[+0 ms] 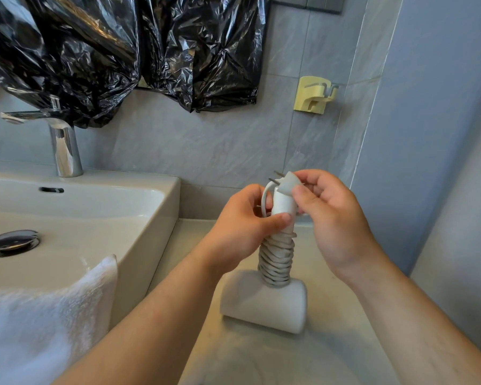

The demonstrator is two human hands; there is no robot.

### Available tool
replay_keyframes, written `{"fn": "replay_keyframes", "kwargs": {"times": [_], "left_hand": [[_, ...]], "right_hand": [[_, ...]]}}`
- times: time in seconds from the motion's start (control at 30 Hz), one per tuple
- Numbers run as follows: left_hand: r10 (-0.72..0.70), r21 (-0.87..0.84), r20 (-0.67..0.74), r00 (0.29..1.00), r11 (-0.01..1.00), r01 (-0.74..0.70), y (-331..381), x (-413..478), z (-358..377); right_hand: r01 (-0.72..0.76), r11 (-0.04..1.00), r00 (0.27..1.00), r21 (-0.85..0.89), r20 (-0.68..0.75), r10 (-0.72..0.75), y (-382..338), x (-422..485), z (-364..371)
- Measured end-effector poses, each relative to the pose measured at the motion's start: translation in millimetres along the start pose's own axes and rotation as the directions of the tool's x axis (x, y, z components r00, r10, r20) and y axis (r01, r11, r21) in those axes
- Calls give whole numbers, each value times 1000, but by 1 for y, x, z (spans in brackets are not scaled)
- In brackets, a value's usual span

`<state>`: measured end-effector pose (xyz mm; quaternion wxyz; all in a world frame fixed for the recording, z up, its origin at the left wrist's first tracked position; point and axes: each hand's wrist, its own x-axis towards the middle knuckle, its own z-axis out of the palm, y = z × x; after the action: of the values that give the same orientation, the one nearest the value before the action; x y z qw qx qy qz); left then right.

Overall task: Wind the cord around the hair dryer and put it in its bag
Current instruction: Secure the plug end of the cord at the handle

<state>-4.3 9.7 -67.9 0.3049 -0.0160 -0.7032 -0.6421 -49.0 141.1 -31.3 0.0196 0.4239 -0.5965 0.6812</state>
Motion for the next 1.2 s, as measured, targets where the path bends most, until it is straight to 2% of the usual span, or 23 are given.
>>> {"fn": "replay_keyframes", "kwargs": {"times": [0.13,0.3,0.47,0.57,0.7,0.83,0.93,1.03,1.1,1.2], "left_hand": [[35,102,-110,993,994,-24,0,1,3],[29,188,-190,981,982,8,-5,4,6],[61,237,-190,980,971,-15,-10,2,5],[36,139,-187,982,990,-10,-7,-2,6],[-10,-27,-111,994,1000,7,-4,-5,8],[-2,-61,14,1000,998,3,-3,-9,8],[-1,-118,119,993,993,15,-1,-11,12],[9,-153,215,977,988,25,0,-11,18],[9,-151,227,974,988,26,0,-12,21],[4,-147,157,988,989,20,-3,-12,22]], "right_hand": [[75,994,997,-74,31,-73,-7,-4,3],[84,996,993,-28,86,-81,-16,-6,2],[77,995,989,-70,133,-67,-13,-12,7],[45,997,997,65,60,-49,-12,-7,8],[8,964,998,264,-54,7,-8,2,3],[-43,832,980,553,-138,143,-10,16,-12],[-25,754,976,657,-146,161,-15,24,-26],[14,742,977,671,-167,132,-19,27,-37],[27,764,979,645,-172,110,-19,27,-40],[12,904,983,427,-172,68,-10,25,-37]]}}
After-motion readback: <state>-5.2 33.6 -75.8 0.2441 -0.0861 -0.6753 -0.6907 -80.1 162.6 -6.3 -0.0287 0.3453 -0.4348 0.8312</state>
